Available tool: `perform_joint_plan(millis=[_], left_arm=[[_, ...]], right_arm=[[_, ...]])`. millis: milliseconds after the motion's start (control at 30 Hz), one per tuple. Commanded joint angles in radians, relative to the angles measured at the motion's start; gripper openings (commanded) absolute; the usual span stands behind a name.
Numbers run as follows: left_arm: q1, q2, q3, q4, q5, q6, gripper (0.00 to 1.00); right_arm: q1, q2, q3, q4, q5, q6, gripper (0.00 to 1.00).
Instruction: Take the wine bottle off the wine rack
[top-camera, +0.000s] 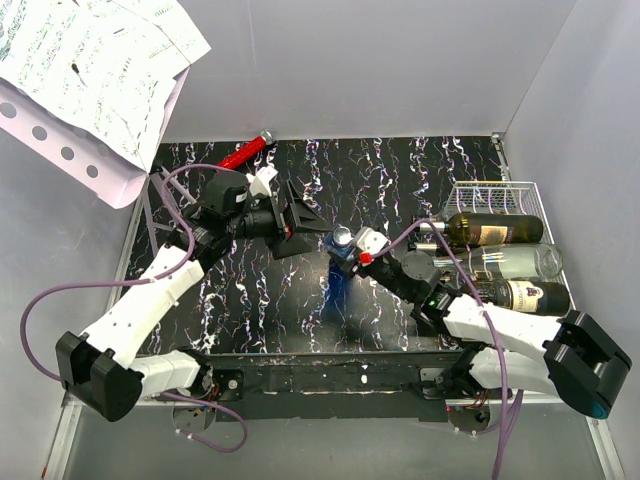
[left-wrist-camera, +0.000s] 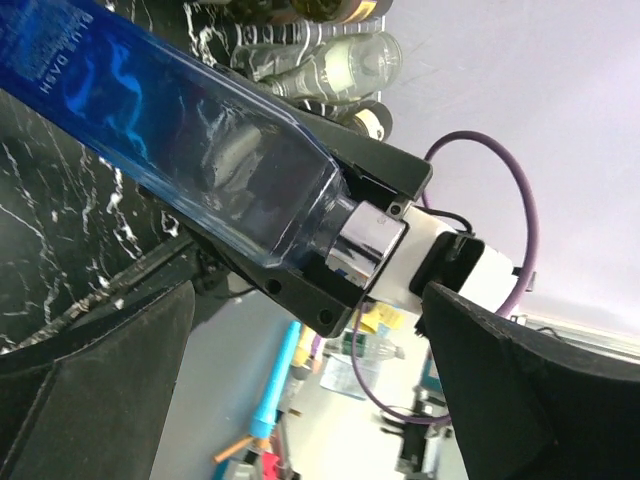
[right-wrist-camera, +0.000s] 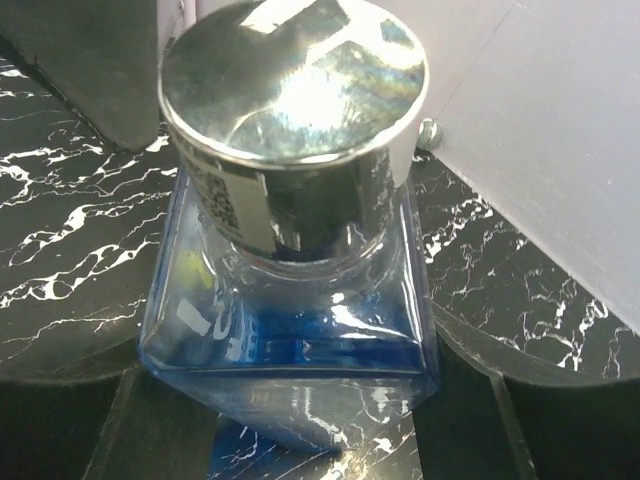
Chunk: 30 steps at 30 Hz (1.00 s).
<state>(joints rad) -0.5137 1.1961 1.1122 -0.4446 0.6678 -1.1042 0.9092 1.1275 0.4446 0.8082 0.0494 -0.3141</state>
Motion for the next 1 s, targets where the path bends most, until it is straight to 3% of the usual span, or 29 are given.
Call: perform_joint_plan(millis=[0,133,400,767,967], left_arm=[[-0.003,-0.062,0.055,-0.034,-0.094,0.215,0.98],[-0.005,-0.105,0.075,-0.084,-0.151,0.467,0.98],[-0.005,-0.211,-0.038,-0.114,-0.313,0.808,0.98],[-0.011,-0.377,-0.339,0.069,-0.407,0.917,0.98],[-0.023,-0.409,-0.348,0.075,-0.450,0.923,0.98]], right_arm=[[-0.016,-0.029,0.097,-0.125,0.087,0.102,0.28],[-0.067,0.026,0.287,-0.403,0.173,0.211,0.28],[-0.222,0.145,0.451,-0.377,0.104,0.305,0.25],[-0.401,0.487,0.863,-0.348,0.090,0.288,0.25],[-0.458,0.690,1.069,-0.244,0.110,0.306,0.25]])
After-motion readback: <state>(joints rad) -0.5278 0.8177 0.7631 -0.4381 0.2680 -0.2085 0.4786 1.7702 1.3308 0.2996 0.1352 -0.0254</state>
